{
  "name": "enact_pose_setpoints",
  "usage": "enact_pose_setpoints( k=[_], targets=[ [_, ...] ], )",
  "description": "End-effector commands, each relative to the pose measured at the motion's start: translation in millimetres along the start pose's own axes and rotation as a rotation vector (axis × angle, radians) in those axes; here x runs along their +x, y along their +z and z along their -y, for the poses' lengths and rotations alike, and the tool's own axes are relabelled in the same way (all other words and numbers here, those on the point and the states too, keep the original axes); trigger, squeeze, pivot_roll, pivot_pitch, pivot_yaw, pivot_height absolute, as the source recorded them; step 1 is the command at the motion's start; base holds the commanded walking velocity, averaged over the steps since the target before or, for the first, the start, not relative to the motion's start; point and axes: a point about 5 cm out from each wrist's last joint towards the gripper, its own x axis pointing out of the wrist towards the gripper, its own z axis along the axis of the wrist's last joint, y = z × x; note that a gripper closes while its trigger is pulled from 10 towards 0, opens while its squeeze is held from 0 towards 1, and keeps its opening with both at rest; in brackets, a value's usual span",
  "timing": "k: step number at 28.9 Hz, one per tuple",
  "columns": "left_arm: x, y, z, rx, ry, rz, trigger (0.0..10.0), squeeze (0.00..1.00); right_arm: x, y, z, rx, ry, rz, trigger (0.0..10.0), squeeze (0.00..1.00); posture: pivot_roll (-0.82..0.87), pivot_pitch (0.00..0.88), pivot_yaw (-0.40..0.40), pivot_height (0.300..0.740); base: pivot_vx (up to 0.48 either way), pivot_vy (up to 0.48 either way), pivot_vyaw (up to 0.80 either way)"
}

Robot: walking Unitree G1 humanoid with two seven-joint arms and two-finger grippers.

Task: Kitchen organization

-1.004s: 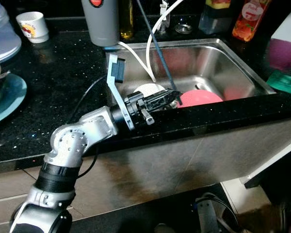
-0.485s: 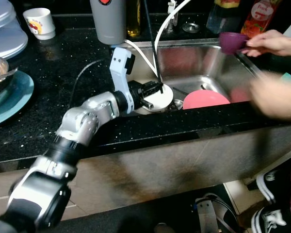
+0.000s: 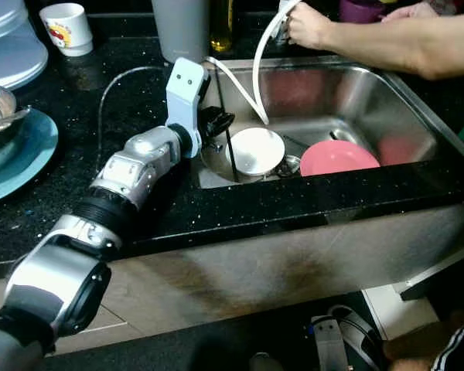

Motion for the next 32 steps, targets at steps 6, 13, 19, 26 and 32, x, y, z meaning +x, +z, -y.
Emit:
enact_pose_setpoints(
  k=[6,13,19,26,32],
  targets=[
    [2.6,23.0,16.8,-0.107,-0.154,0.151,10.0,0.0,-1.2,-8.3,0.6,0.012,-0.002,-0.019,10.0,0.0,0.0,0.175,-0.014,0.74,0.0,0.0,0.0],
    [-35.0,67.7,40.9,-0.453,-0.536,0.472,10.0,0.0,-1.0,-5.6,-2.8,0.026,0.044,0.002,10.0,0.0,0.01,0.169,-0.014,0.74,0.0,0.0,0.0],
    [-51.8,58.6,44.3,-0.486,-0.471,0.527,10.0,0.0,-0.7,-3.8,-3.8,0.014,0.057,0.006,10.0,0.0,0.02,0.162,-0.012,0.74,0.0,0.0,0.53],
    [-68.3,33.8,51.4,-0.562,-0.332,0.502,10.0,0.0,-0.4,-1.5,-4.7,0.004,0.07,0.008,10.0,0.0,0.04,0.154,-0.014,0.74,0.0,0.0,0.79],
    [-81.0,27.3,53.0,-0.535,-0.231,0.478,10.0,0.0,-0.1,0.1,-5.9,-0.005,0.082,0.008,10.0,0.0,0.05,0.128,-0.015,0.74,0.0,0.0,0.79]
  ],
)
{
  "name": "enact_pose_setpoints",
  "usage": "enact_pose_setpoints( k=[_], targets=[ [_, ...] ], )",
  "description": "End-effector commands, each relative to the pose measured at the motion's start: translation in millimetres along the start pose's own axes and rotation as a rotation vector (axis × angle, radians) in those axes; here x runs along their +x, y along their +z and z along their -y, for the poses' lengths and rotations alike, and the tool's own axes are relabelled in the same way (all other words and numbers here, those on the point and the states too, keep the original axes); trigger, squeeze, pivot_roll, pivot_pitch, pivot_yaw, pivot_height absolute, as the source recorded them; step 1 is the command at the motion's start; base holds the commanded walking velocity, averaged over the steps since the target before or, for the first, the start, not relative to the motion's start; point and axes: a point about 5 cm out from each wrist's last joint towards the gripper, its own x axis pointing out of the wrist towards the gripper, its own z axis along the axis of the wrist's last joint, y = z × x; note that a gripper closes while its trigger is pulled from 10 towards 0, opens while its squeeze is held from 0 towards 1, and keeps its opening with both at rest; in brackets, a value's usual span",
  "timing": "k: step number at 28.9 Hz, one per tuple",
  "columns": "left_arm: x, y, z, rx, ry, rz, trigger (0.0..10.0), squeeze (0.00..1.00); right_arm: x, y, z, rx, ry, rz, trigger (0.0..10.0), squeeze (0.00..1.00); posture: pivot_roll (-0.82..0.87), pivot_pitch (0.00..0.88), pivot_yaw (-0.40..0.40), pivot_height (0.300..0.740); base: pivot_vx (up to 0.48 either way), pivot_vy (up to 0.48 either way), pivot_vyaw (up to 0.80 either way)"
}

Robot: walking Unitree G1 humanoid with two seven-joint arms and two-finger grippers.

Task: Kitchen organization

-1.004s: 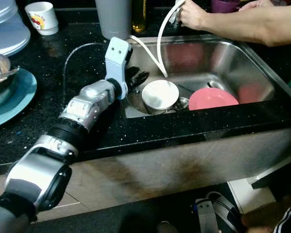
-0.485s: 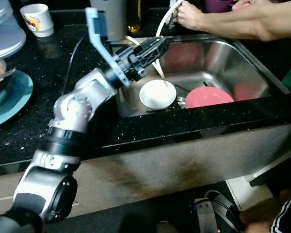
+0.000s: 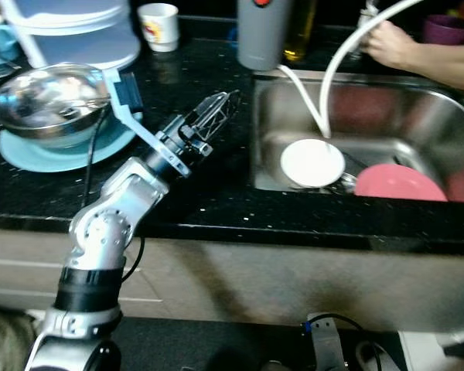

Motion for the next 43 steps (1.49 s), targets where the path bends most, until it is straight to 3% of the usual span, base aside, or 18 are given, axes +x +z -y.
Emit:
enact_pose_setpoints(
  k=[1,3,12,13,25,43],
  targets=[
    [-2.9,-3.1,1.2,0.019,0.031,-0.012,10.0,0.0,-0.7,-6.7,-1.1,0.0,0.006,-0.023,10.0,0.0,0.05,0.128,-0.015,0.74,0.0,0.0,0.79],
    [-7.2,-2.7,-0.5,0.102,0.112,-0.023,10.0,0.0,-0.5,-6.1,-1.9,-0.008,0.015,-0.024,10.0,0.0,0.06,0.115,-0.017,0.74,0.0,0.0,0.79],
    [-7.0,1.4,0.3,0.265,0.21,-0.041,10.0,0.0,-0.3,-4.7,-2.4,-0.013,0.021,-0.024,10.0,0.0,0.07,0.11,-0.017,0.74,0.0,0.0,0.79],
    [-6.9,3.1,-3.4,0.335,0.253,-0.057,10.0,0.0,-0.2,-4.4,-2.6,-0.013,0.023,-0.023,10.0,0.0,0.07,0.111,-0.016,0.74,0.0,0.0,0.79],
    [-6.7,11.7,-22.7,0.567,0.367,-0.107,10.0,0.0,-0.3,-6.1,-1.4,0.025,-0.013,-0.027,10.0,0.0,0.06,0.13,-0.016,0.74,0.0,0.0,0.56],
    [-0.2,29.5,-32.9,0.635,0.343,-0.087,10.0,0.0,-0.5,-8.2,-2.0,0.04,-0.015,-0.037,10.0,0.0,0.05,0.147,-0.013,0.74,0.0,0.0,-0.02]
  ],
)
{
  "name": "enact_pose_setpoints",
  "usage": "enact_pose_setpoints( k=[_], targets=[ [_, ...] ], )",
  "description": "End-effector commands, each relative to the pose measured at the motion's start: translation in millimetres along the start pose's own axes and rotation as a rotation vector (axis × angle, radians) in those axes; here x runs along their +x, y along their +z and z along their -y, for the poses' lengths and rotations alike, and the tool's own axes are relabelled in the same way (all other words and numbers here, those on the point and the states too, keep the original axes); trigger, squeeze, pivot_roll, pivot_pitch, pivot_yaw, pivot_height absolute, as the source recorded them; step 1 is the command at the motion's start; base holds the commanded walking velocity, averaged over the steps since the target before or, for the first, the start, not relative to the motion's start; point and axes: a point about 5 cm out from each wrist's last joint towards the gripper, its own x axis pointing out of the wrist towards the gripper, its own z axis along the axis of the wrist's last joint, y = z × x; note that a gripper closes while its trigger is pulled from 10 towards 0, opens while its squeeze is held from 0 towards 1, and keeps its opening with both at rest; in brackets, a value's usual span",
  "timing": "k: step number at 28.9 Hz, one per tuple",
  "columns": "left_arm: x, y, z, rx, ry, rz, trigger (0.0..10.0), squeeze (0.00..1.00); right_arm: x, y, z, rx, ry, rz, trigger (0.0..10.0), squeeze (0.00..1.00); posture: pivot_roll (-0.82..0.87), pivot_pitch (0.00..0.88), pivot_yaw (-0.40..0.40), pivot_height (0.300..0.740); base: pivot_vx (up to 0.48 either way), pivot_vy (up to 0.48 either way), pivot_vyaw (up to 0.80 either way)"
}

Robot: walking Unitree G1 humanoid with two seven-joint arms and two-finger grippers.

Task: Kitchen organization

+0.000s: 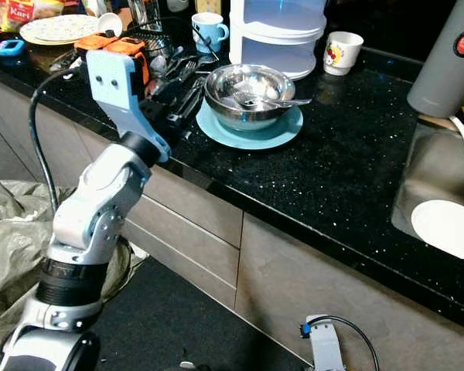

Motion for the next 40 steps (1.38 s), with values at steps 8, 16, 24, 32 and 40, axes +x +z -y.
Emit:
enact_pose_setpoints(
  k=[8,16,24,32,40],
  targets=[
    [5.0,4.1,-19.1,0.107,0.03,-0.001,10.0,0.0,-1.1,-8.7,1.2,0.029,-0.001,-0.038,10.0,0.0,0.05,0.15,-0.013,0.74,0.0,0.0,-0.76],
    [15.8,16.5,-38.1,0.312,0.019,-0.002,10.0,0.0,-1.1,-8.6,1.7,0.034,-0.012,-0.032,10.0,0.0,0.04,0.15,-0.012,0.74,0.0,0.0,-0.5],
    [27.6,16.0,-30.1,0.535,-0.114,-0.048,10.0,0.0,-1.3,-9.3,2.3,0.036,-0.014,-0.037,10.0,0.0,0.04,0.151,-0.015,0.74,0.0,0.0,0.0],
    [33.5,8.6,-20.6,0.827,-0.253,-0.096,10.0,0.0,-1.5,-10.0,2.9,0.035,-0.015,-0.039,10.0,0.0,0.03,0.153,-0.017,0.74,0.0,0.0,-0.45],
    [37.8,9.2,-7.2,0.868,-0.31,-0.05,10.0,0.0,-1.6,-10.8,3.3,0.03,-0.018,-0.043,10.0,0.0,0.03,0.152,-0.017,0.74,0.0,0.0,0.0]
  ],
)
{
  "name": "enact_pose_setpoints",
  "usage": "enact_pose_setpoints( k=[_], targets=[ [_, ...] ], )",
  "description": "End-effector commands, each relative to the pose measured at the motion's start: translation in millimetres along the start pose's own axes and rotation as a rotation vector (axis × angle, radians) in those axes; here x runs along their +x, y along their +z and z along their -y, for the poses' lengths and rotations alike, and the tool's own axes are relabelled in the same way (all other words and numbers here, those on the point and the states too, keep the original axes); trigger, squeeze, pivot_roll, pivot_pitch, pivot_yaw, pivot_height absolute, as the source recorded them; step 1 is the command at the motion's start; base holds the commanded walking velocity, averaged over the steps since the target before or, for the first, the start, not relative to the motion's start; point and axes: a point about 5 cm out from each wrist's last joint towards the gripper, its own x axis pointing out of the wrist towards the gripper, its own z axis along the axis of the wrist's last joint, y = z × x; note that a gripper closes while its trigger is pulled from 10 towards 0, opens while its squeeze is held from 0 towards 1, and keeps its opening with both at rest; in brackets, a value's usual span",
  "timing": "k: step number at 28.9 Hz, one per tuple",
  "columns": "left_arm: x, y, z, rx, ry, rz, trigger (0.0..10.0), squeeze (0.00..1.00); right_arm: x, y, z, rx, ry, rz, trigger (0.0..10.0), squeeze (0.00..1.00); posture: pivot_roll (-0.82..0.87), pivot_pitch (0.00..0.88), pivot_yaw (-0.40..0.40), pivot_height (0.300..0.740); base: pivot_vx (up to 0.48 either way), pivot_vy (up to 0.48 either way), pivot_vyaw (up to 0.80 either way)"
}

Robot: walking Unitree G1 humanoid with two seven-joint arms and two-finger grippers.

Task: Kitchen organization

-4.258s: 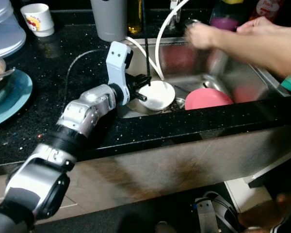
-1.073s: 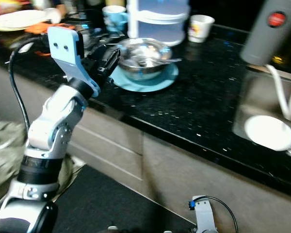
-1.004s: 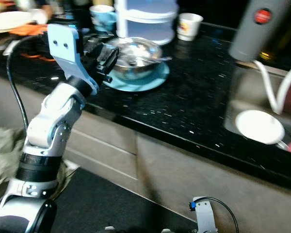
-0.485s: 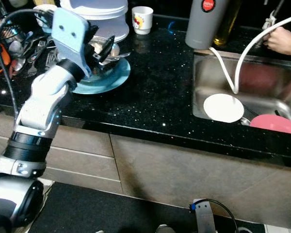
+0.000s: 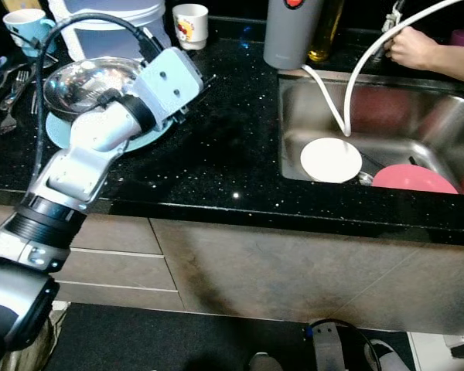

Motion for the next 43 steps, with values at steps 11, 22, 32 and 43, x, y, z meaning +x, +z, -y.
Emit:
enact_pose_setpoints(
  k=[11,22,32,43],
  targets=[
    [-1.8,-20.5,2.9,0.176,-0.038,-0.16,10.0,0.0,-0.9,-8.0,0.8,-0.001,-0.003,-0.029,10.0,0.0,0.03,0.146,-0.018,0.74,0.0,0.0,0.0],
    [-4.6,-36.6,-11.6,0.195,0.037,-0.258,10.0,0.0,-0.9,-8.2,0.3,0.001,-0.002,-0.029,10.0,0.0,0.03,0.146,-0.015,0.74,0.0,0.0,0.0],
    [-7.2,-47.4,-13.3,0.175,0.061,-0.297,0.0,0.0,-1.1,-8.6,1.0,0.002,-0.006,-0.028,10.0,0.0,0.02,0.159,-0.016,0.74,0.0,0.0,0.0],
    [-4.8,-48.2,-18.2,0.165,0.083,-0.301,0.0,0.0,-1.2,-8.8,1.8,-0.002,-0.011,-0.027,10.0,0.0,0.02,0.16,-0.017,0.74,0.0,0.0,0.0]
  ],
)
